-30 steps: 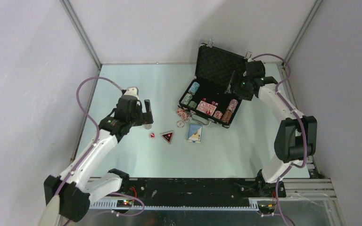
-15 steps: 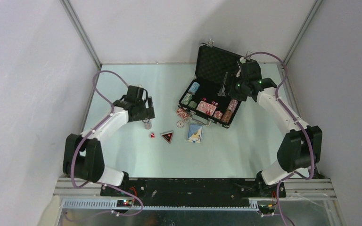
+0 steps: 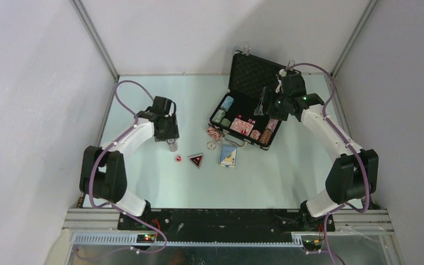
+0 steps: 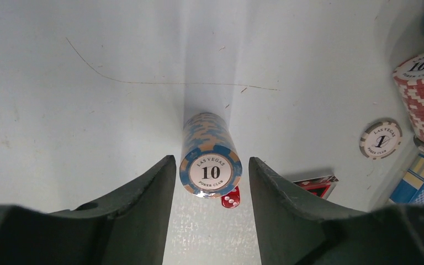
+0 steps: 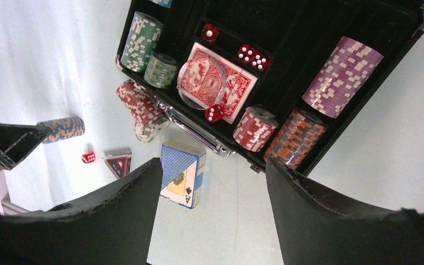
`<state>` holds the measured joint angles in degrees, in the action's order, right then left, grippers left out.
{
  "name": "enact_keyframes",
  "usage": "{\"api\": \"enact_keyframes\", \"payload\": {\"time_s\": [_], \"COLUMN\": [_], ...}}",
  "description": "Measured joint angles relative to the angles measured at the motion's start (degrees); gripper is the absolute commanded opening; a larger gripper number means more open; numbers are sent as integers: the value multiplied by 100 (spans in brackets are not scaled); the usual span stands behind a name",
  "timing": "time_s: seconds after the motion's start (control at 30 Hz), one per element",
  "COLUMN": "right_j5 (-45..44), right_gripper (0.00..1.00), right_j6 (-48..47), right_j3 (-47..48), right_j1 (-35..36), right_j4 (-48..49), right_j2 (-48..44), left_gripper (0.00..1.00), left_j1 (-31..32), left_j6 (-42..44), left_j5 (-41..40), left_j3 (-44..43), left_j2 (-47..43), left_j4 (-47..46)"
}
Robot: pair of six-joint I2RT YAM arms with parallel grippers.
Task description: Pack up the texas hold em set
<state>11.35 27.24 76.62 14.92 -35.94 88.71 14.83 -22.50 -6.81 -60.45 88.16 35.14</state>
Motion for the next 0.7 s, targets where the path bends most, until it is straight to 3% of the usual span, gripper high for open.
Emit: {"api": "enact_keyframes", "payload": {"time_s": [0.13, 0.43, 0.7], "right_j5": [144, 284, 474], "right_gripper": [71, 71, 68], "right_j6": [-79, -98, -195], "right_j3": [0, -4, -9], "right_j1": [35, 157, 223], "right_j4": [24, 136, 212], "right_j2": [0, 0, 0], "left_gripper": [66, 61, 47], "left_j1": [-2, -7, -42], "left_j6": [-2, 2, 0], "left_j5": [66, 216, 258], "left_j3": [-87, -85, -85], "left_j2": [11, 201, 238], "left_j4": [59, 162, 227]}}
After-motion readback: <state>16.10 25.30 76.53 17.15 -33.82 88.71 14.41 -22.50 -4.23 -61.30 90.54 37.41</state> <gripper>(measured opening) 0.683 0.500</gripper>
